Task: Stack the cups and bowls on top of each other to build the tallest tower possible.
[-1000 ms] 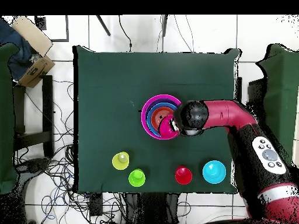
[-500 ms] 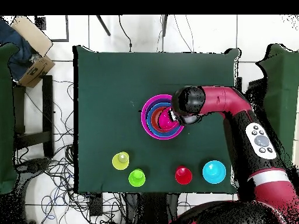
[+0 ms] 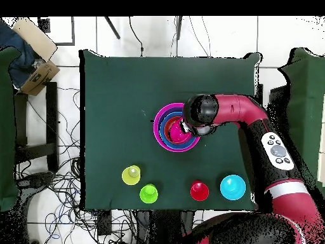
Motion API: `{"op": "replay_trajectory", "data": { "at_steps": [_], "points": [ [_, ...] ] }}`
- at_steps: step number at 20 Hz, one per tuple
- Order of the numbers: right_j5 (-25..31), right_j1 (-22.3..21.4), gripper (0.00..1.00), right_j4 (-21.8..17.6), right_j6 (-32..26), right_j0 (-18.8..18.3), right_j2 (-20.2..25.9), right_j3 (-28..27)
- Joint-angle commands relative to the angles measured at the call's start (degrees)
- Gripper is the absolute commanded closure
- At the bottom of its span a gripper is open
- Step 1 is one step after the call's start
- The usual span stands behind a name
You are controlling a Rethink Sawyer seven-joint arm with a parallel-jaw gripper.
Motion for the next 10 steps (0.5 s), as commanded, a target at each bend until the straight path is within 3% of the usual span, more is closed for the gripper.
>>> {"op": "replay_trajectory", "data": {
  "at_steps": [1, 4, 5, 10],
  "points": [
    [-2.4, 0.7, 1.0, -2.6, 1.2, 2.9, -3.2, -1.0],
    [-3.4, 0.5, 1.0, -2.7, 2.0, 3.5, -3.7, -0.7],
    [-3.7, 0.5, 0.0, -2.7, 2.3, 3.7, -3.9, -0.7],
    [-2.8, 0.3, 0.0, -2.4, 2.3, 4.5, -4.2, -1.7]
  ]
}}
